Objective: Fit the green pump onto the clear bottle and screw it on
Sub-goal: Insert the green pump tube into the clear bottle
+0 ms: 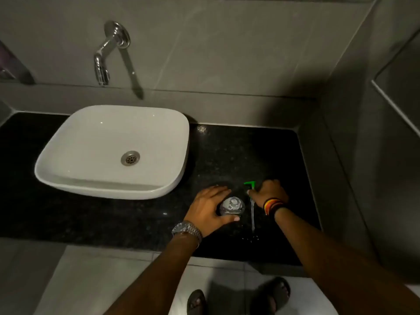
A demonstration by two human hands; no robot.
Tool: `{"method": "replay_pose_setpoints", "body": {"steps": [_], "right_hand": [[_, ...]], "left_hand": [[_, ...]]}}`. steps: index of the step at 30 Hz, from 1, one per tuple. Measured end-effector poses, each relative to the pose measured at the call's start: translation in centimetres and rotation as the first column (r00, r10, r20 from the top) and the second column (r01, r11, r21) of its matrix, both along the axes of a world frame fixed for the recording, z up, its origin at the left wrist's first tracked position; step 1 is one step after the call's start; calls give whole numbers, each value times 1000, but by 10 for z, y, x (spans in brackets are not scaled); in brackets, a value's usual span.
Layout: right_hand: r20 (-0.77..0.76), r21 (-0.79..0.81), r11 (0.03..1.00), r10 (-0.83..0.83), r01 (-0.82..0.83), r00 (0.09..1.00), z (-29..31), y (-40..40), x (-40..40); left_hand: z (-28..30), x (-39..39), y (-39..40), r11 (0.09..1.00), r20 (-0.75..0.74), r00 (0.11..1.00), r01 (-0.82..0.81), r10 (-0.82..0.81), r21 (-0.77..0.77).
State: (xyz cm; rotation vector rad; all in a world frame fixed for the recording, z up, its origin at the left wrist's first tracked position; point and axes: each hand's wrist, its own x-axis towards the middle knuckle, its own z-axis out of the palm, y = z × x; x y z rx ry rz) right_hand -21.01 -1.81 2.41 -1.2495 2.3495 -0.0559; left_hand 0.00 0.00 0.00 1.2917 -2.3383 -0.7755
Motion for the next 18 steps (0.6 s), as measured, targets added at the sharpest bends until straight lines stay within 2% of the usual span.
{"method": "replay_pose_setpoints", "body": {"steps": [2,6,7,9,11,13,15,18], "right_hand": [[25,17,999,-39,38,999,3,-8,2],[138,29,996,-85,81,987,16,-15,5],[195,-11,996,-89,93,977,21,-15,3],[332,-211,968,-59,135,941,36,-8,-3],[398,-451,872,4,191,917,55,8,-6],[412,-632,737,54,242,910,80,31,-3],[473,-714,623,95,319,876,98,51,4],[555,-742,536,155,402,817,111,73,18]], "left_hand": [[-1,-4,-2,1000,-62,998,-27,28,13],[-3,-5,-1,999,-93,995,-35,33,-11],[-5,-4,-1,999,-97,995,-29,27,-18],[-4,-3,0,1000,-94,995,-19,18,-17],[-2,-3,0,1000,-85,996,-23,22,-17],[-1,-3,0,999,-91,995,-33,32,-15],[1,-3,0,999,-90,996,-30,28,-24],[3,-4,-3,999,-85,996,-17,14,-30]]}}
